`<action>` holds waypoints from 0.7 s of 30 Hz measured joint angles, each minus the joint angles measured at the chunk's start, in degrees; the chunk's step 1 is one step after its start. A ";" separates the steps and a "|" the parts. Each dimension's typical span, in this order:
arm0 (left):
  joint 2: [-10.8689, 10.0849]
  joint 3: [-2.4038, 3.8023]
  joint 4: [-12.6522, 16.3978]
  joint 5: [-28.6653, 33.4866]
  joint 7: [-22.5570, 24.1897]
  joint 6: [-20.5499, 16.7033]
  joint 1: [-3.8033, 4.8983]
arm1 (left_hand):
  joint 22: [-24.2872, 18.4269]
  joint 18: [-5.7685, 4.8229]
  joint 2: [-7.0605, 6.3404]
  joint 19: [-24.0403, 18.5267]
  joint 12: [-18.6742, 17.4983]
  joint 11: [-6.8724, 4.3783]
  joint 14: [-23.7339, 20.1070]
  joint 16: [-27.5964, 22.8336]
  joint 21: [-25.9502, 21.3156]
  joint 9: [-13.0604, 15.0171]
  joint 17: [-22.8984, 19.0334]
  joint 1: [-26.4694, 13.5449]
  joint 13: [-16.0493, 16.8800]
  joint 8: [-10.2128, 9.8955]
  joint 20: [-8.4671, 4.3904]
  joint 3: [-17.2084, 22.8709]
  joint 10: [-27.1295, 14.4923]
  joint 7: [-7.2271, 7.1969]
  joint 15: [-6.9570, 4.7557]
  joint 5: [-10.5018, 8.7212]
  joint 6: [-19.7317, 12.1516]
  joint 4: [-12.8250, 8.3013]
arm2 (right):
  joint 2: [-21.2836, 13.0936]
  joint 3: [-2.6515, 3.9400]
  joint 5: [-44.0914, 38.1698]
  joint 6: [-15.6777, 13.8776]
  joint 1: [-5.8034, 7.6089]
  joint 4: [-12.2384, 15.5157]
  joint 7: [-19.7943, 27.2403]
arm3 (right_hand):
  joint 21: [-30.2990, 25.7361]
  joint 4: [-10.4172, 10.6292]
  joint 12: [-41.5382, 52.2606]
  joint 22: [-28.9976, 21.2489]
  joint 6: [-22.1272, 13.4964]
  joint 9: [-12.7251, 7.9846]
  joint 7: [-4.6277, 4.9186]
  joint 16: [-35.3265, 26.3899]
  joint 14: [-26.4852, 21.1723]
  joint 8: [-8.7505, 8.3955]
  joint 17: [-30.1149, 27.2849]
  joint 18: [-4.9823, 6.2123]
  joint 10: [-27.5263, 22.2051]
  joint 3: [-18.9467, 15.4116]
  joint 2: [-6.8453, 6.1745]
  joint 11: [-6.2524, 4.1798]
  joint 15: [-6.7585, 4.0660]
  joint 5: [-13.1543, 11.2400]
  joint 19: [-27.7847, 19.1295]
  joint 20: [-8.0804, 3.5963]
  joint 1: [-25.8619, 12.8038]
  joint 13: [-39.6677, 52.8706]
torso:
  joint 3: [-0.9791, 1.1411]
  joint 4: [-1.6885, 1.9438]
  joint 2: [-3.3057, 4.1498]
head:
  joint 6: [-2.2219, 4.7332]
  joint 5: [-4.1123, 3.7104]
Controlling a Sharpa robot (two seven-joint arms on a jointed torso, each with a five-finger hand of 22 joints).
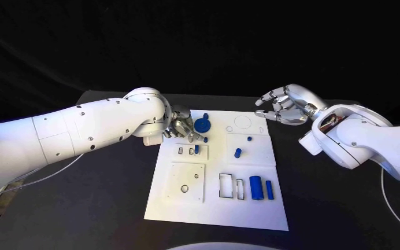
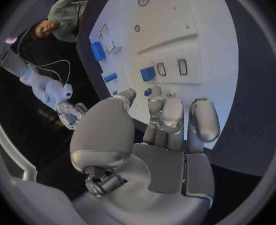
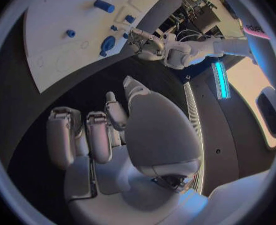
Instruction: Assemble the parts on the task board
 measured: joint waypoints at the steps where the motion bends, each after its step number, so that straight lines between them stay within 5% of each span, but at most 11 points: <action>1: 0.13 -0.04 -0.10 -0.12 -0.08 0.21 0.02 | 0.00 0.00 0.00 0.00 0.00 0.00 0.00 0.00 0.00 0.03 0.00 0.00 -0.02 0.03 0.00 -0.05 0.00 -0.12 0.00 0.00 -0.12 -0.02 | 0.01 0.00 0.00 0.03 0.00 -0.03 -0.04 | 0.00 0.00 0.00 0.00 0.00 0.00 0.00 0.00 0.00 0.00 0.00 0.00 0.00 0.00 0.00 0.00 0.00 0.00 0.00 0.00 0.00 0.00 | 0.00 0.01 0.00 | -0.03 0.02; 21: 2.16 -0.69 -1.13 -1.30 -1.02 4.06 0.09 | 0.47 0.00 0.23 0.41 0.00 -0.22 0.00 0.00 0.23 0.64 0.05 -0.22 -0.22 0.37 0.00 -0.31 -0.23 -0.40 0.01 0.00 -0.40 0.00 | 0.34 -0.02 0.00 0.39 -0.01 -0.36 -0.45 | 0.01 0.17 0.00 -0.02 0.00 0.00 0.00 0.00 0.00 0.00 -0.01 0.00 0.00 -0.17 0.00 0.00 0.00 0.00 0.00 0.00 0.00 -0.07 | -0.07 -0.03 0.06 | -0.63 0.07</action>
